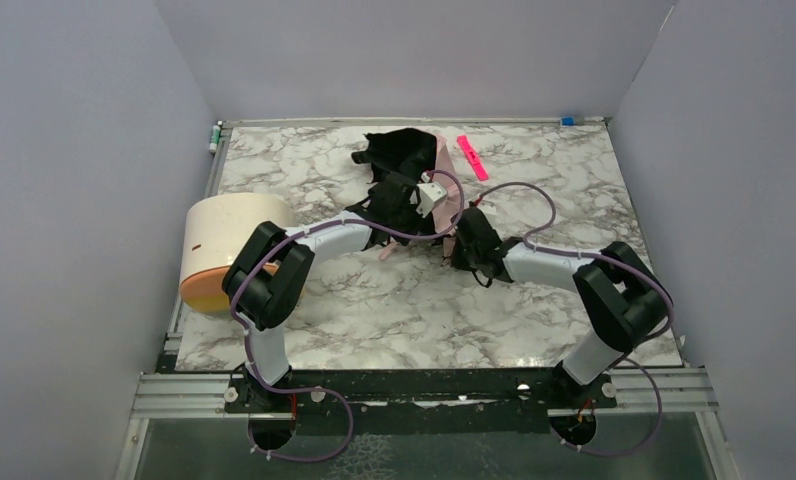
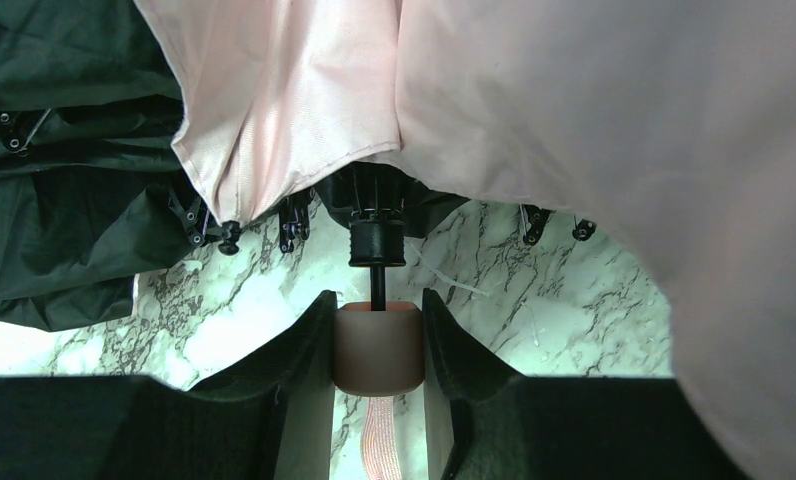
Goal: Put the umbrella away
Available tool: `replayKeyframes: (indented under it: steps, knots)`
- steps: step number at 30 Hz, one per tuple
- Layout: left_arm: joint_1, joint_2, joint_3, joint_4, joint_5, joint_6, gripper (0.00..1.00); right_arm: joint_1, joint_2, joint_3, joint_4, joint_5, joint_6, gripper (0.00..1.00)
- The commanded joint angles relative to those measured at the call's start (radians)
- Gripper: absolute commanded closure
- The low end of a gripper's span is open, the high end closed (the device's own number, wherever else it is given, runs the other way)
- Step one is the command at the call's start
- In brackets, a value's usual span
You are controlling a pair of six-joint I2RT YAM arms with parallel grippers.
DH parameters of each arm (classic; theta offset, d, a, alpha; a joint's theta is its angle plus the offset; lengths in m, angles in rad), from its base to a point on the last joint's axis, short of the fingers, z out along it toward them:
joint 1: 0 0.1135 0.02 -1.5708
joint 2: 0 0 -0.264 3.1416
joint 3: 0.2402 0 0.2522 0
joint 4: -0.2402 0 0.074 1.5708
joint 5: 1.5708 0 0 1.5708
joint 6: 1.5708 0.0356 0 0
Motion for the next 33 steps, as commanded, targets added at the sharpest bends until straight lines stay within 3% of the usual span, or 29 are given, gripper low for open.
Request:
replayKeyframes:
  steps: [1, 13, 21, 29, 33]
  knots:
    - [-0.017, 0.006, 0.028, -0.025, 0.074, -0.002, 1.00, 0.000, 0.092, 0.051, 0.103, -0.097, -0.010, 0.99]
    - [-0.034, -0.005, 0.025, -0.029, 0.090, 0.004, 1.00, 0.017, 0.233, 0.158, 0.280, -0.084, 0.097, 0.99]
    - [-0.040, -0.002, 0.019, -0.033, 0.102, 0.015, 1.00, 0.017, 0.295, 0.109, 0.600, -0.263, 0.036, 0.99]
    - [-0.041, 0.005, -0.011, -0.022, 0.047, 0.081, 1.00, 0.018, 0.168, -0.004, 0.515, -0.305, 0.016, 0.99]
    - [-0.041, 0.015, -0.021, -0.010, 0.022, 0.093, 1.00, 0.018, 0.059, -0.092, 0.451, -0.369, -0.018, 0.92]
